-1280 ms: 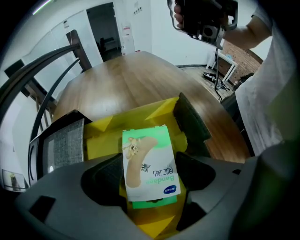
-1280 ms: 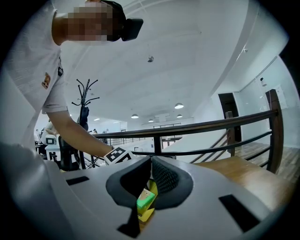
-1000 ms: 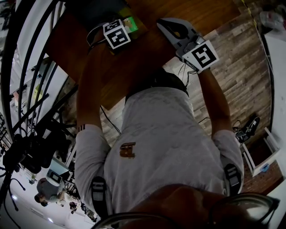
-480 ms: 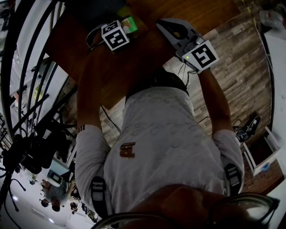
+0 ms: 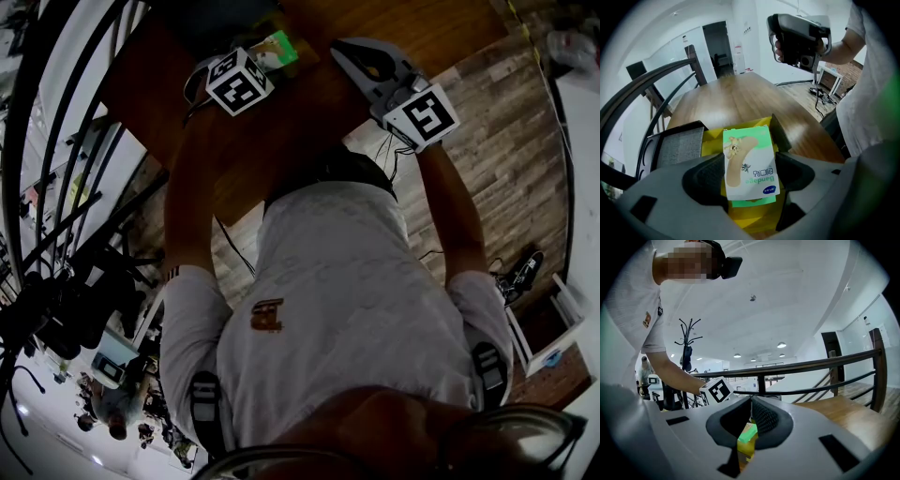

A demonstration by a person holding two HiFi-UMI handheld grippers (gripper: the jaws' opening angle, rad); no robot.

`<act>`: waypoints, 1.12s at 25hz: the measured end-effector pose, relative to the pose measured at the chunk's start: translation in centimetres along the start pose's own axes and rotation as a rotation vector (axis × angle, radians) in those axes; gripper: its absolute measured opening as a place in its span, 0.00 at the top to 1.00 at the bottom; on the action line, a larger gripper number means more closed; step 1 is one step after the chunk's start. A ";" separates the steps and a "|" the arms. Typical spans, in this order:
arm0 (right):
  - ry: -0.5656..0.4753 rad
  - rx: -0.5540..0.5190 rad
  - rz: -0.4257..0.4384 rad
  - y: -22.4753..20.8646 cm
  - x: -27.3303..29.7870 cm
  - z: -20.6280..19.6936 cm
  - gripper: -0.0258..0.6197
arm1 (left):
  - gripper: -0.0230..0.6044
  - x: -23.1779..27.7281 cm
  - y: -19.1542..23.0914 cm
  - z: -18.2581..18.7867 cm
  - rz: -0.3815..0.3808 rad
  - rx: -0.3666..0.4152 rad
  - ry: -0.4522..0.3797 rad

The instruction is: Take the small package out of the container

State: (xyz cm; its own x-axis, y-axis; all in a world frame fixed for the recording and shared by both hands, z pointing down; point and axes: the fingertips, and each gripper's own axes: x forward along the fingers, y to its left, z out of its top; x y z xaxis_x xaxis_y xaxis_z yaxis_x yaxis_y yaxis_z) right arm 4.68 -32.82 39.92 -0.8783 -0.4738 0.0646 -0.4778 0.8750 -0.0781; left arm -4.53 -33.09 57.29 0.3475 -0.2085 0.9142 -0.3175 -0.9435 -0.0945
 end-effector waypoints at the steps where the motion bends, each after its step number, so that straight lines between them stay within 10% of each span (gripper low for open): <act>1: -0.002 -0.003 0.003 0.1 0.1 0.1 0.91 | 0.38 -0.4 0.1 0.2 0.010 -0.010 -0.018; 28: -0.022 -0.019 0.050 4.1 2.7 3.9 0.91 | 0.38 -17.1 2.0 5.1 0.467 -0.305 -0.802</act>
State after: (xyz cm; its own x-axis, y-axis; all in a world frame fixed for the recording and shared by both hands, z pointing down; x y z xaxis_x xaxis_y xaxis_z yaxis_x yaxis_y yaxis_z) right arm 0.32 -30.88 35.93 -0.9014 -0.4313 0.0389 -0.4329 0.8993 -0.0615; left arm -6.62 -32.74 39.51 0.5897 -0.7643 0.2608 -0.7512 -0.6377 -0.1704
